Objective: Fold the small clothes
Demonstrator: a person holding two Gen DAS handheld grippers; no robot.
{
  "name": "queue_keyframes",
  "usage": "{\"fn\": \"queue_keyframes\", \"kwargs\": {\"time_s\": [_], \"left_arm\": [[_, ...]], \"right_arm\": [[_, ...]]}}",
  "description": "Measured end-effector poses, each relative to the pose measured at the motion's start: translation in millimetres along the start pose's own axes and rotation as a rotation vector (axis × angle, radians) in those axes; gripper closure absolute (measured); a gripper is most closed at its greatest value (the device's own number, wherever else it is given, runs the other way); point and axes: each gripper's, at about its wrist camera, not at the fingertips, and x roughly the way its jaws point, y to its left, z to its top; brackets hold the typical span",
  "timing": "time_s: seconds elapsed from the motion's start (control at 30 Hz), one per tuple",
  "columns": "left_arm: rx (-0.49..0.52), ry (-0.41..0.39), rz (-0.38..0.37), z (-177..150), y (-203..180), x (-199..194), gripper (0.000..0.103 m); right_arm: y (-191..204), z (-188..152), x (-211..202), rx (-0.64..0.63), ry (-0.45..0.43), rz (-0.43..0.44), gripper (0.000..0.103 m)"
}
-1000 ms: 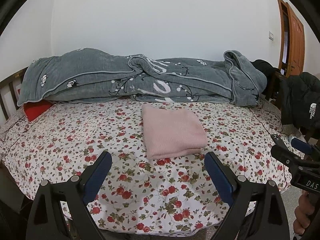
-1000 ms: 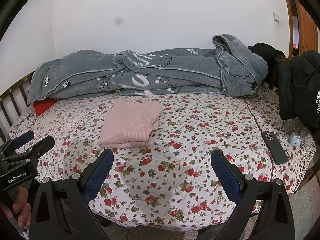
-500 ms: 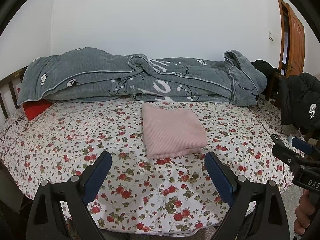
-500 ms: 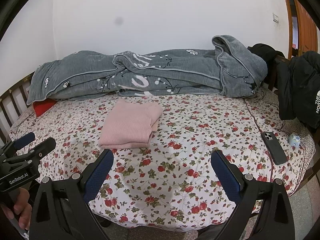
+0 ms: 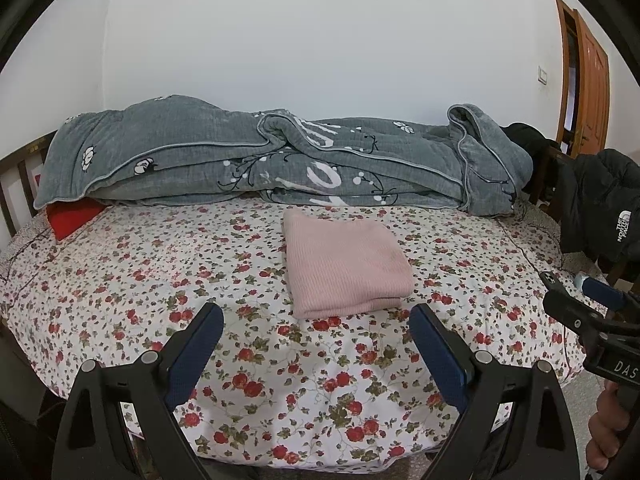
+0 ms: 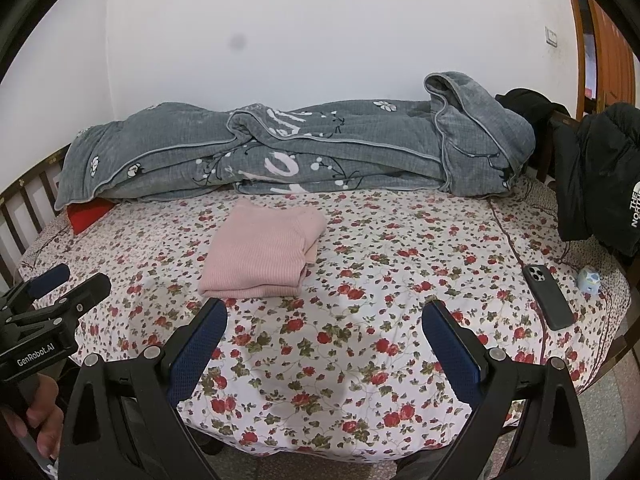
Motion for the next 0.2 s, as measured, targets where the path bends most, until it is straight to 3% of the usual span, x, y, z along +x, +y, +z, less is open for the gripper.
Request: {"fn": "queue_keyframes", "kwargs": {"time_s": [0.2], "left_arm": [[0.002,-0.001,-0.010,1.9,0.1,-0.9,0.008]], "right_arm": [[0.6,0.8,-0.1,0.001,0.000,0.002,0.006]]}}
